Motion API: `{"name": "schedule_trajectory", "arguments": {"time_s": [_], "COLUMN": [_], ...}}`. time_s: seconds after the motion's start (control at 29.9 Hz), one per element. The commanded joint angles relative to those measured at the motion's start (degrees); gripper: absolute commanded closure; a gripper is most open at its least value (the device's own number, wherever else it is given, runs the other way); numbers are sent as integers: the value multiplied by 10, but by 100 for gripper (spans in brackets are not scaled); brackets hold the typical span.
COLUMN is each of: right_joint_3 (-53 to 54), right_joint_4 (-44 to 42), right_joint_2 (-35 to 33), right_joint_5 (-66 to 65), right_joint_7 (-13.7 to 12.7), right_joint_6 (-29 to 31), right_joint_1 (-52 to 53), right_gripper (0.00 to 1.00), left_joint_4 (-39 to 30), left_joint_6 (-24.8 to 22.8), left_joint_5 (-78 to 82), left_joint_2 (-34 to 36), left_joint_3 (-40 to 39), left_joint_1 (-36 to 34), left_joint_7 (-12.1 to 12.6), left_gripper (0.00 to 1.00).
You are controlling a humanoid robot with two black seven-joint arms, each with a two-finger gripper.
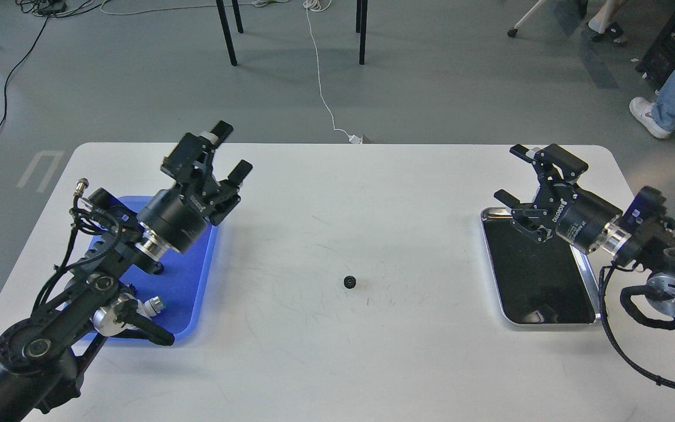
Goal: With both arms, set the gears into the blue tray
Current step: 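Reach the left gripper toward the second black gear, then close the left gripper on the second black gear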
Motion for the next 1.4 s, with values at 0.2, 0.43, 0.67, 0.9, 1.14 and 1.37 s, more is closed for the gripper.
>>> {"name": "schedule_trajectory", "arguments": {"time_s": [0.2,0.43,0.67,0.9,1.14,1.37], "right_joint_3": [29,30,30,30,30,30], "right_joint_4": [-5,-6,-6,-6,-12,-15], "right_joint_2": [-11,-12,-12,-12,-11,-12], "right_joint_5": [158,163,163,163,162,163], "right_joint_7": [0,0,0,0,0,0], "right_joint_6": [0,0,0,0,0,0], "right_joint_1": [-69,-80,-83,-83,-83,-83], "right_gripper": [6,6,6,6,5,5], "left_joint_4": [-76,-31,63,115,153,163], "left_joint_6": [1,13,48,48,48,48], "left_joint_5": [464,638,638,638,638,638], "left_joint_2": [42,4,-36,-46,-65,-70], "left_joint_3": [180,270,325,432,459,471], "left_joint_1": [-117,-215,-266,-321,-334,-335], "left_joint_7": [-4,-4,-4,-4,-4,-4], "left_gripper": [2,2,5,16,22,26]}}
